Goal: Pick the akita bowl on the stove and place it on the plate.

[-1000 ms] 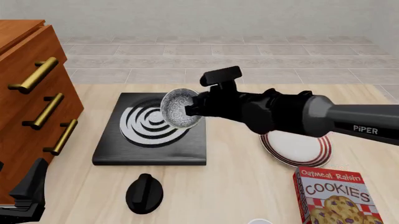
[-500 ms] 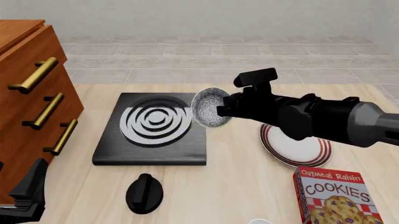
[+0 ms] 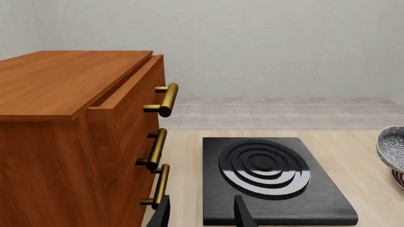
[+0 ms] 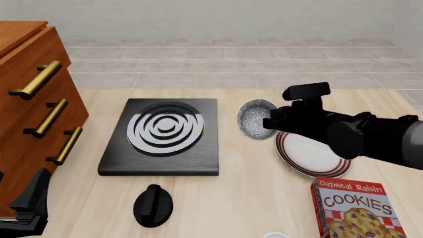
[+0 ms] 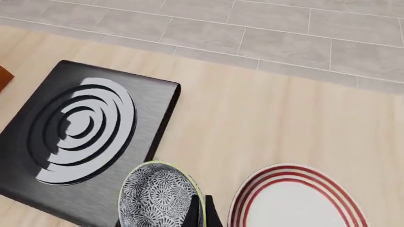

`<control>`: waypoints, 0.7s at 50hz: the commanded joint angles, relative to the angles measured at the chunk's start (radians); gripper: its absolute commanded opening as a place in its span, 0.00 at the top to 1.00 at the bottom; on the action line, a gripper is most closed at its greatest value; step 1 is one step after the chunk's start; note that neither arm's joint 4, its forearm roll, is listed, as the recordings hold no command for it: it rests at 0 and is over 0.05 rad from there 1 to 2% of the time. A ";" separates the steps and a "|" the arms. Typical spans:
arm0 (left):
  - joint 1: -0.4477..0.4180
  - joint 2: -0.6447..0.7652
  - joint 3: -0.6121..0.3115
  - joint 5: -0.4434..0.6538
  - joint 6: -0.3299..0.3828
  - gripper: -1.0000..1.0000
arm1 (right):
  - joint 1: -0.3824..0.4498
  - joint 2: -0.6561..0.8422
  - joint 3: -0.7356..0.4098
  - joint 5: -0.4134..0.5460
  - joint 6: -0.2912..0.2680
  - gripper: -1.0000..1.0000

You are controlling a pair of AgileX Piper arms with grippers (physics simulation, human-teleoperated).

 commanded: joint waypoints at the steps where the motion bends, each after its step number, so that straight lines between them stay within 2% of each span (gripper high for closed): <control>1: 0.000 0.000 0.000 0.000 0.000 0.00 | -0.107 -0.029 0.062 -0.019 -0.013 1.00; 8: 0.000 0.000 0.000 0.000 0.000 0.00 | -0.164 -0.053 0.071 0.005 -0.007 1.00; 27: 0.000 0.000 0.000 0.000 0.000 0.00 | -0.351 -0.059 0.090 0.048 -0.059 1.00; 31: 0.000 0.000 0.000 0.000 0.000 0.00 | -0.375 -0.050 0.090 0.050 -0.073 1.00; 33: 0.000 0.000 0.000 0.000 0.000 0.00 | -0.384 -0.044 0.089 0.058 -0.055 1.00; 35: 0.000 0.000 0.000 0.000 0.000 0.00 | -0.400 -0.028 0.088 0.049 -0.073 1.00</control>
